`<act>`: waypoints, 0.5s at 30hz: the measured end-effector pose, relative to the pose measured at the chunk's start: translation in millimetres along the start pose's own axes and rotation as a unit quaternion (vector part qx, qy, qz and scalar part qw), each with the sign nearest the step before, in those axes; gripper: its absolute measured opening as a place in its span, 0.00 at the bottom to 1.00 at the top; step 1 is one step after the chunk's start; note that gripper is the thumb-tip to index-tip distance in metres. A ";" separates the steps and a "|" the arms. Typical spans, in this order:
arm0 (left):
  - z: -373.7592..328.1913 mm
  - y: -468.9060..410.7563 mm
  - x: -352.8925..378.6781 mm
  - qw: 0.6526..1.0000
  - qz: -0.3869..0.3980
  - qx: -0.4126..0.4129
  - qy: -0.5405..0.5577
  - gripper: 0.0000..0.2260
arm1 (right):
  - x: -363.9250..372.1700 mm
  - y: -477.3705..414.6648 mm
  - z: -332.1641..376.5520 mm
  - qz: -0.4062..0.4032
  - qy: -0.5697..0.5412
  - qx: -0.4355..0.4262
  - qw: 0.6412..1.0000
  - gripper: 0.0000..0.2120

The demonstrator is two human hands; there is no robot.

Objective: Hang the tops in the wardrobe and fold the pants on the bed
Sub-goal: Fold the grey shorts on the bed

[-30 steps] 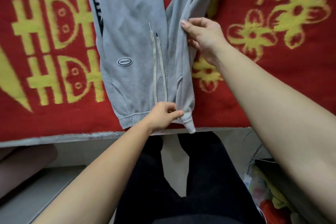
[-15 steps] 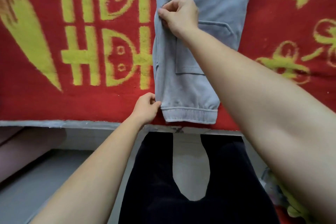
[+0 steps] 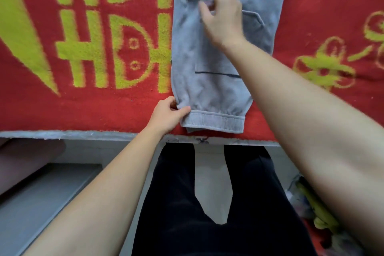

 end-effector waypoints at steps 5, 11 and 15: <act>-6.9 7.4 12.2 0.993 -0.100 -0.027 -0.054 0.18 | -32.6 100.1 -94.3 -0.226 0.032 0.164 0.960 0.38; -0.9 -3.0 14.1 0.996 -0.060 -0.062 -0.012 0.15 | 4.4 169.5 -185.6 0.006 -0.111 0.338 0.935 0.17; 0.7 8.0 17.7 0.997 -0.044 -0.063 0.010 0.09 | 7.6 177.3 -190.3 0.048 -0.099 0.310 0.944 0.17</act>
Point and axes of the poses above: each hand's wrist, its own y-axis away from the middle knuckle, its own x-axis out of the palm, z = x × y, the point moved 5 cm from there along -y, towards the middle knuckle, and after that the axes turned 12 degrees about x, right-handed, at the moved point
